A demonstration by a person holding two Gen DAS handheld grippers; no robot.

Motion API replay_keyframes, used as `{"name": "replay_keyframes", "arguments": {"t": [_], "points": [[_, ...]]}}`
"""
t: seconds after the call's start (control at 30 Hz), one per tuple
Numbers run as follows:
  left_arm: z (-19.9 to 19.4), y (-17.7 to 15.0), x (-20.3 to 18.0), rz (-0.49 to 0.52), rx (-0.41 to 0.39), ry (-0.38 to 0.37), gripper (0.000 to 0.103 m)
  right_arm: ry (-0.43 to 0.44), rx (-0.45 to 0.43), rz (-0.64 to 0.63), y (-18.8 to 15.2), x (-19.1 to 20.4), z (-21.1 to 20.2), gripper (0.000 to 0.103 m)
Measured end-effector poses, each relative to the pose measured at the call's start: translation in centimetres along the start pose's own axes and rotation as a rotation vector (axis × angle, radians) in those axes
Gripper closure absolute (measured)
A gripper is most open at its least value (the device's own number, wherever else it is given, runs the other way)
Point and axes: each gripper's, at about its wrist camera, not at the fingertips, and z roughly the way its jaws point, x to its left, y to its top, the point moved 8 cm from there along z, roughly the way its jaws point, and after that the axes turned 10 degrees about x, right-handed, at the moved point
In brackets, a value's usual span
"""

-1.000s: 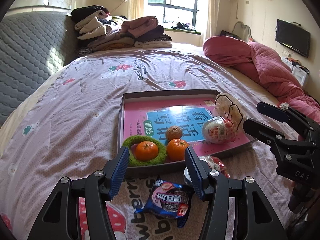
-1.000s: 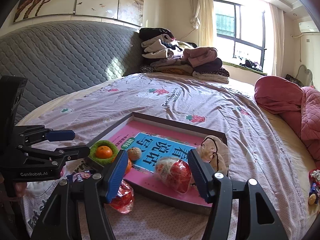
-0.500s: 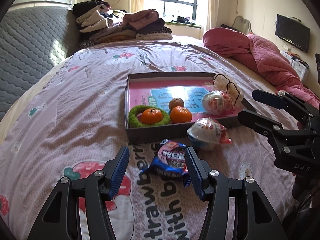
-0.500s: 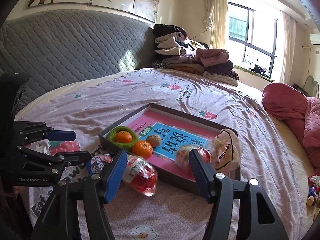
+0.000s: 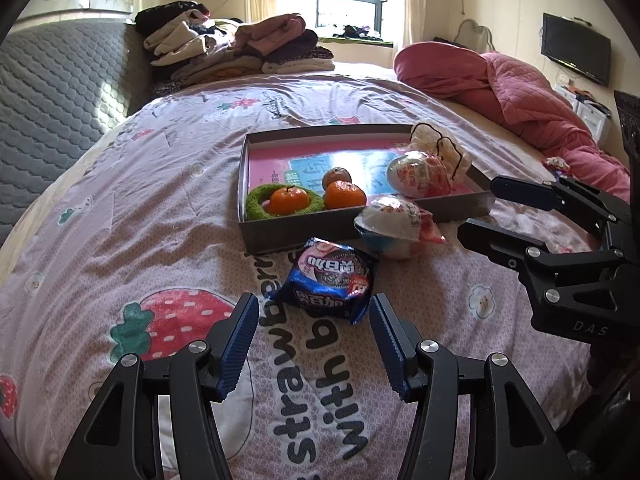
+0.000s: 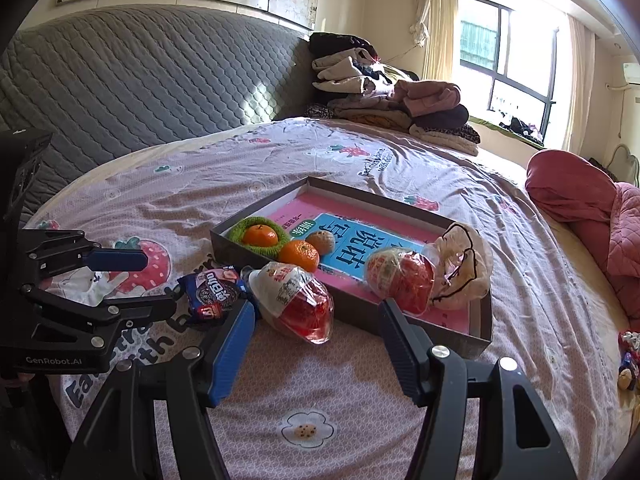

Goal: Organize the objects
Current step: 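Move the left tool toward the blue snack packet while the right tool grasps another wrapped red egg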

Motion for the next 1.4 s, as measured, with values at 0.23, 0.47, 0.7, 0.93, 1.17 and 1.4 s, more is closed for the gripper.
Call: {"name": "replay_keyframes", "arguments": {"t": [0.23, 0.47, 0.7, 0.93, 1.17, 1.4], "points": [[0.5, -1.1, -0.6, 0.024, 0.028, 0.002, 0.044, -0.009, 0.012, -0.015, -0.5, 0.4, 0.1, 0.039], [1.4, -1.4, -0.6, 0.029, 0.043, 0.004, 0.044, -0.014, 0.023, -0.038, -0.8, 0.8, 0.7, 0.039], [2.3, -1.3, -0.2, 0.021, 0.059, 0.009, 0.044, -0.015, 0.038, -0.044, -1.0, 0.9, 1.4, 0.039], [3.0, -1.1, -0.4, 0.026, 0.062, -0.001, 0.044, -0.012, 0.041, -0.042, -1.0, 0.8, 1.6, 0.039], [3.7, -0.6, -0.5, 0.027, 0.061, -0.004, 0.044, -0.019, 0.046, -0.064, -0.8, 1.0, 2.3, 0.039], [4.3, 0.0, -0.5, 0.018, 0.057, -0.008, 0.044, -0.035, 0.053, -0.083, -0.4, 1.1, 3.2, 0.039]]}}
